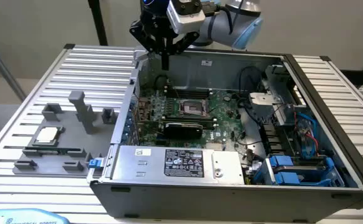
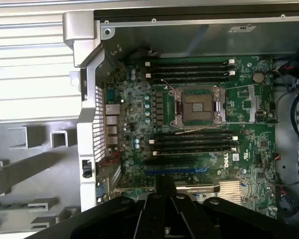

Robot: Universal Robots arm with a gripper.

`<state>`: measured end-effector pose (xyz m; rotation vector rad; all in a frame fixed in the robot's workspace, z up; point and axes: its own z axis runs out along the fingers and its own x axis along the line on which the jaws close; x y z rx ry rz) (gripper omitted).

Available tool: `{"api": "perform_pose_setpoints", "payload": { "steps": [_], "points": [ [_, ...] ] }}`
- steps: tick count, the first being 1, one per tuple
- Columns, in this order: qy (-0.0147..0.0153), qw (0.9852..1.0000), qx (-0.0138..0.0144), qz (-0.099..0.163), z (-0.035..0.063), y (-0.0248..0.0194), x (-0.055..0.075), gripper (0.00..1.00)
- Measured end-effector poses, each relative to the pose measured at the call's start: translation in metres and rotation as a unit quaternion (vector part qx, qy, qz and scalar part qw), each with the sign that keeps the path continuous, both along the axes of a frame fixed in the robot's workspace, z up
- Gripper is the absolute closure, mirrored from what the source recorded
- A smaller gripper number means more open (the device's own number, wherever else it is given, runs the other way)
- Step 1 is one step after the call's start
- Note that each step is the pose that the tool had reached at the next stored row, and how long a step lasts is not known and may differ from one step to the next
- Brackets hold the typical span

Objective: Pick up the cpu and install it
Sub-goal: 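Reach for the cpu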

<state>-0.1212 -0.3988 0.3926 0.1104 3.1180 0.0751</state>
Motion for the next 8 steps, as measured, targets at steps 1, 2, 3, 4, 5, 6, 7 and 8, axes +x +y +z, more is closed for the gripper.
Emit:
{"api": "perform_pose_setpoints", "payload": {
  "steps": [1,2,3,4,5,6,7,8],
  "points": [
    [0.0000,1.0000,0.0000,0.000,0.0000,0.0000,0.0000,0.89],
    [0.0000,1.0000,0.0000,0.000,0.0000,0.0000,0.0000,0.89],
    [0.0000,1.0000,0.0000,0.000,0.0000,0.0000,0.0000,0.89],
    [0.0000,1.0000,0.0000,0.000,0.0000,0.0000,0.0000,0.89],
    [0.0000,1.0000,0.0000,0.000,0.0000,0.0000,0.0000,0.89],
    [0.0000,1.0000,0.0000,0.000,0.0000,0.0000,0.0000,0.89],
    [0.0000,1.0000,0.0000,0.000,0.0000,0.0000,0.0000,0.89],
    [0.0000,1.0000,0.0000,0.000,0.0000,0.0000,0.0000,0.89]
  ]
}}
